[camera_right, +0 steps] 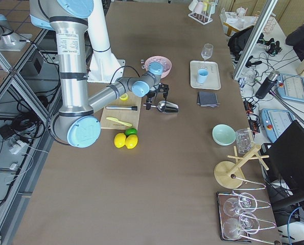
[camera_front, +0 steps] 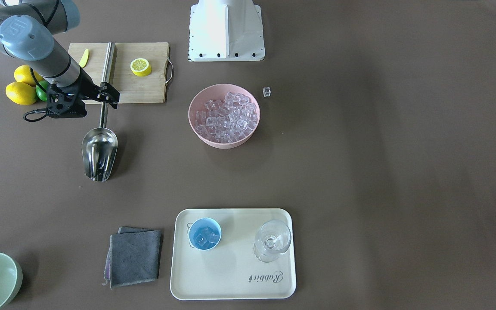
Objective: Put ice in cup with scoop
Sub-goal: 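Open the right gripper and lift it away from the scoop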
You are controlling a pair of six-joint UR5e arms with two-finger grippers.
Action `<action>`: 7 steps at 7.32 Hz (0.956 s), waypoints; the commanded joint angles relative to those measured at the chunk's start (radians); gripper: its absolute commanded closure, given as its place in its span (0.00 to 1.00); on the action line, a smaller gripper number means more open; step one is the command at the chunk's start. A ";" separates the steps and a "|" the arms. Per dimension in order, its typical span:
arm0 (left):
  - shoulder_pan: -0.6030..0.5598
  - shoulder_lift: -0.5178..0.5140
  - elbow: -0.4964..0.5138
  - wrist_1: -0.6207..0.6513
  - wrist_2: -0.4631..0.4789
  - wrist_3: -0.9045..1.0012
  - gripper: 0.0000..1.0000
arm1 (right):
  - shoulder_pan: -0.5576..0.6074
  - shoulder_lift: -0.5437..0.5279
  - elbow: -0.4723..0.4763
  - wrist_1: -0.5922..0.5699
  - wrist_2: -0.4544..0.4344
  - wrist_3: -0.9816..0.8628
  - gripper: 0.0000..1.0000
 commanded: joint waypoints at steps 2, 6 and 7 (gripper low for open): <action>0.001 0.000 0.003 0.001 0.001 0.000 0.02 | 0.207 -0.143 0.078 -0.037 0.016 -0.323 0.00; 0.002 0.000 -0.001 0.000 0.001 0.000 0.02 | 0.558 -0.291 -0.029 -0.039 0.105 -0.706 0.00; 0.002 0.000 0.003 0.000 0.001 0.000 0.02 | 0.652 -0.293 -0.071 -0.039 0.119 -0.770 0.00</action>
